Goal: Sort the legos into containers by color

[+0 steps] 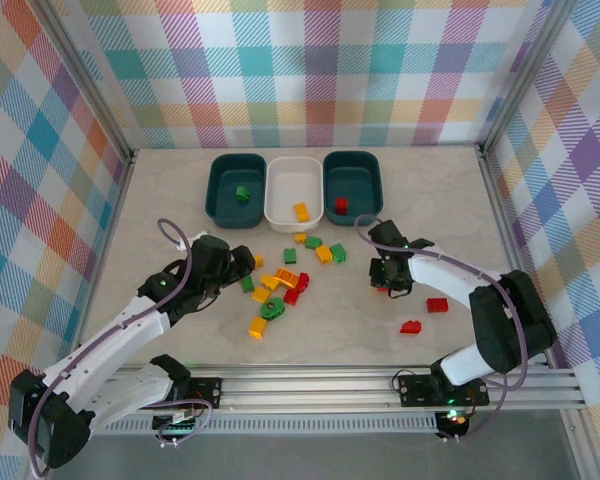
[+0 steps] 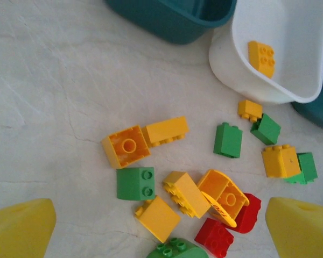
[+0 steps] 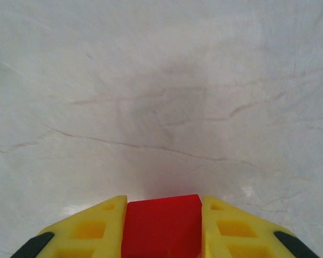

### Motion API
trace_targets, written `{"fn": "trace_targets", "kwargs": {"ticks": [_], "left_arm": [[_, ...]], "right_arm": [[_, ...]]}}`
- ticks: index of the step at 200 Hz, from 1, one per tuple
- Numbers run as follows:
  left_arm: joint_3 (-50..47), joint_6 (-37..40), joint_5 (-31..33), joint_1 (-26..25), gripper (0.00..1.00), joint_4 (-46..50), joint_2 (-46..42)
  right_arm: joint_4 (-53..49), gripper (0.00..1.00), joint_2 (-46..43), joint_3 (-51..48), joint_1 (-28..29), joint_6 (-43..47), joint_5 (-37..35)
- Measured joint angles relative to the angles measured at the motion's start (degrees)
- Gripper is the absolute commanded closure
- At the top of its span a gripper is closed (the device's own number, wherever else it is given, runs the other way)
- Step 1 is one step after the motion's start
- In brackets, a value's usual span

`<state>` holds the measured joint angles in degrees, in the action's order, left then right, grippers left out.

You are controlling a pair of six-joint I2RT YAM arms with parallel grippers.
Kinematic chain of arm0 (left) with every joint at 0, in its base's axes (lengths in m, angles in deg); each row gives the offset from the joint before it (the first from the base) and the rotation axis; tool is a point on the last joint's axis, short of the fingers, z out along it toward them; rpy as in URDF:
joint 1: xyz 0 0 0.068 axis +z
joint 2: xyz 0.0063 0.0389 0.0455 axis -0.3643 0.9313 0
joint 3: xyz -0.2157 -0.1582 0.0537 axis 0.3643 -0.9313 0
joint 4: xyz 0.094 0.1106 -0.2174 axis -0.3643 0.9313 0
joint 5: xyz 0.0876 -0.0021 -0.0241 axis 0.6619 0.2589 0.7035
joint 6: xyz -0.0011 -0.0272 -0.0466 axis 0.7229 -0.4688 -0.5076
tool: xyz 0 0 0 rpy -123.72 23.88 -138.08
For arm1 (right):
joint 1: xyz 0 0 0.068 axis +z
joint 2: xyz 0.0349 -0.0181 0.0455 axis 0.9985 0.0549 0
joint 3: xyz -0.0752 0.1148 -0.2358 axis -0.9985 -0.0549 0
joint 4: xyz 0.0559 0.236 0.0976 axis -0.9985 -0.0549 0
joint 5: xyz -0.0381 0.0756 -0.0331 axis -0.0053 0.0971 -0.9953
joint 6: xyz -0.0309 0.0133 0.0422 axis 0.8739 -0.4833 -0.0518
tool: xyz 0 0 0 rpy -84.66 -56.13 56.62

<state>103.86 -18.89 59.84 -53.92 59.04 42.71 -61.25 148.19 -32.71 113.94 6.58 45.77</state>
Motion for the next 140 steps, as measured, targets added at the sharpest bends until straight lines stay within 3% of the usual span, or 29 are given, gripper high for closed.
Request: {"fn": "trace_targets", "kwargs": {"ticks": [44,98,117,130,140], "left_arm": [[0.0,0.0,-1.3,0.9,0.00,0.0,3.0],[2.7,-0.2,-7.3,0.9,0.08,0.0,18.2],[3.0,-0.2,-8.1,0.9,0.09,0.0,20.4],[3.6,-0.2,-8.2,0.9,0.09,0.4,21.6],[4.3,-0.2,-8.2,0.9,0.09,0.4,22.5]], "right_arm": [[2.5,0.83,3.7,12.9,-0.9,4.1,-2.9],[4.1,0.79,26.8,39.8,-5.6,9.8,-3.5],[2.4,0.68,33.1,47.1,-6.5,10.9,-3.1],[0.7,0.50,36.4,51.5,-7.0,11.7,-2.7],[-0.6,0.47,38.3,54.5,-7.2,11.6,-2.3]]}}
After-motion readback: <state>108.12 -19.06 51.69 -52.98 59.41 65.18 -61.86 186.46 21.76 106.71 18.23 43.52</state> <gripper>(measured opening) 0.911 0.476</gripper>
